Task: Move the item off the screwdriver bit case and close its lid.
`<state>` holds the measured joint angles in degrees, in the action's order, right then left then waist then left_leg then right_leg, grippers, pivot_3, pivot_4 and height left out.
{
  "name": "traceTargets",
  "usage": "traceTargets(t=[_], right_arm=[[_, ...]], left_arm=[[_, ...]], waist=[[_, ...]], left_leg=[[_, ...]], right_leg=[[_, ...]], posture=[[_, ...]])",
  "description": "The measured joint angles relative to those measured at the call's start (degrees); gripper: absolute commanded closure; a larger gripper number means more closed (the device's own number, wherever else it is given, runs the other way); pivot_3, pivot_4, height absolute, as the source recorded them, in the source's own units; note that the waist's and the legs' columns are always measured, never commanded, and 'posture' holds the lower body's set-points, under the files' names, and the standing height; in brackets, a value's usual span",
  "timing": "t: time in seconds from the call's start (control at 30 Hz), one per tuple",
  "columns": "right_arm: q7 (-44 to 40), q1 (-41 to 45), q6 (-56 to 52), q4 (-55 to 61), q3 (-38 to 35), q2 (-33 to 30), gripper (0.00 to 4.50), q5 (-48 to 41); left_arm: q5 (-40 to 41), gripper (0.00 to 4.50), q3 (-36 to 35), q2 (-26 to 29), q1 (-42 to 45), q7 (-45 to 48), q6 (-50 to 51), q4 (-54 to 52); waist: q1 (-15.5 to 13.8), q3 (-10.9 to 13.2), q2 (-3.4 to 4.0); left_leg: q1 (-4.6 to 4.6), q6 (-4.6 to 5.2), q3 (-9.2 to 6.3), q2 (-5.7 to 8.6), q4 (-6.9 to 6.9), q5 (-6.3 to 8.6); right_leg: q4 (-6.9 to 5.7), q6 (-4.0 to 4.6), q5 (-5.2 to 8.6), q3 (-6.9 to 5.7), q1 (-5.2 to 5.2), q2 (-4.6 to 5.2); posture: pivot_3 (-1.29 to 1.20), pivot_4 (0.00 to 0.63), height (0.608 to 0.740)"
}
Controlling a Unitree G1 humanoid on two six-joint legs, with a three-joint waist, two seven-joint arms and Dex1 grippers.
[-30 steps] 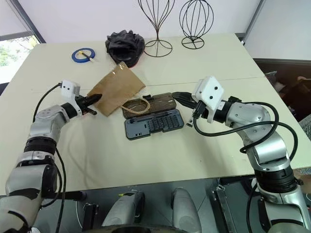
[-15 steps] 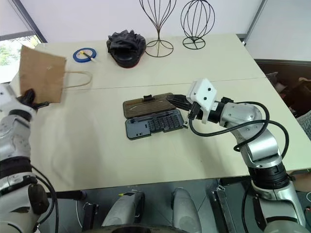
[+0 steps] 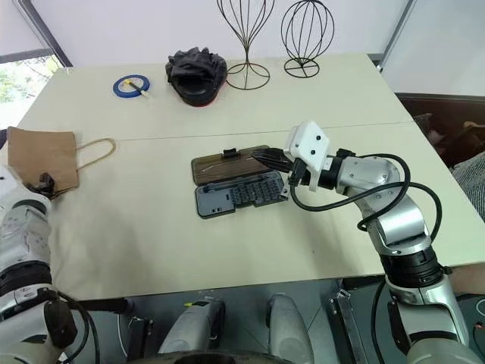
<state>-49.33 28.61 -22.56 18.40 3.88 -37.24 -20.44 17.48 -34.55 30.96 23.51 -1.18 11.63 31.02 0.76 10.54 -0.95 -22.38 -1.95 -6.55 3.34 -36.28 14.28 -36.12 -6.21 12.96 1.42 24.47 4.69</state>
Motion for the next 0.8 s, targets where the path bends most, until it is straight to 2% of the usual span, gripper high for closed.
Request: traceTargets(t=[0.03,0.13,0.3,0.53,0.73,0.8], right_arm=[[0.0,-0.2,-0.3,0.2,0.0,-0.1,4.5,0.0],[0.1,-0.7,-1.0,0.7,-0.1,-0.3,4.5,-0.1],[-0.1,-1.2,-1.9,1.4,-0.3,-0.4,4.5,-0.2],[-1.4,-1.1,-2.0,1.2,-0.2,-0.4,4.5,-0.1],[-2.4,0.2,-1.3,-0.8,-0.1,-0.4,4.5,0.2],[-3.3,1.3,-0.1,-2.1,0.2,-0.7,4.5,0.8]], left_arm=[[-0.3,0.04,0.0,0.0,-0.4,-0.7,-0.5,-0.2],[-0.7,0.04,-0.2,0.0,-1.4,-2.2,-2.4,-1.9],[-0.4,0.04,-1.2,-1.3,-2.8,-4.9,-6.0,-15.1],[0.4,0.04,-0.4,0.4,3.4,-5.9,-4.4,-25.8],[7.5,0.04,8.3,0.2,5.9,7.1,5.4,-29.5],[12.0,0.04,15.0,1.5,2.4,17.9,9.9,-35.6]], waist=[[0.0,0.0,0.0],[-0.1,0.0,0.0],[-0.3,0.0,-0.06],[-0.2,0.0,-0.06],[-0.1,0.0,-0.06],[0.1,0.0,-0.06]], left_leg=[[0.0,0.0,0.0,-0.01,0.01,0.0],[0.0,0.0,-0.01,-0.01,0.0,0.0],[-0.02,-0.02,-0.02,0.0,0.0,0.0],[-0.01,-0.02,0.12,0.02,-0.02,0.0],[-0.01,-0.02,0.14,0.04,-0.02,-0.01],[-0.03,-0.02,0.18,0.01,0.01,-0.01]], right_leg=[[0.0,0.0,0.0,0.0,0.0,0.0],[0.01,0.0,0.0,0.0,0.01,0.01],[0.03,0.0,0.0,0.01,0.0,0.05],[0.02,0.0,0.0,-0.01,-0.02,0.02],[0.02,0.0,0.0,-0.01,-0.03,0.01],[0.06,0.0,0.0,0.01,-0.02,0.01]], posture=[[0.0,0.15,0.74],[0.0,0.15,0.74],[0.0,0.15,0.74],[0.0,0.15,0.74],[0.0,0.15,0.74],[0.0,0.15,0.74]])
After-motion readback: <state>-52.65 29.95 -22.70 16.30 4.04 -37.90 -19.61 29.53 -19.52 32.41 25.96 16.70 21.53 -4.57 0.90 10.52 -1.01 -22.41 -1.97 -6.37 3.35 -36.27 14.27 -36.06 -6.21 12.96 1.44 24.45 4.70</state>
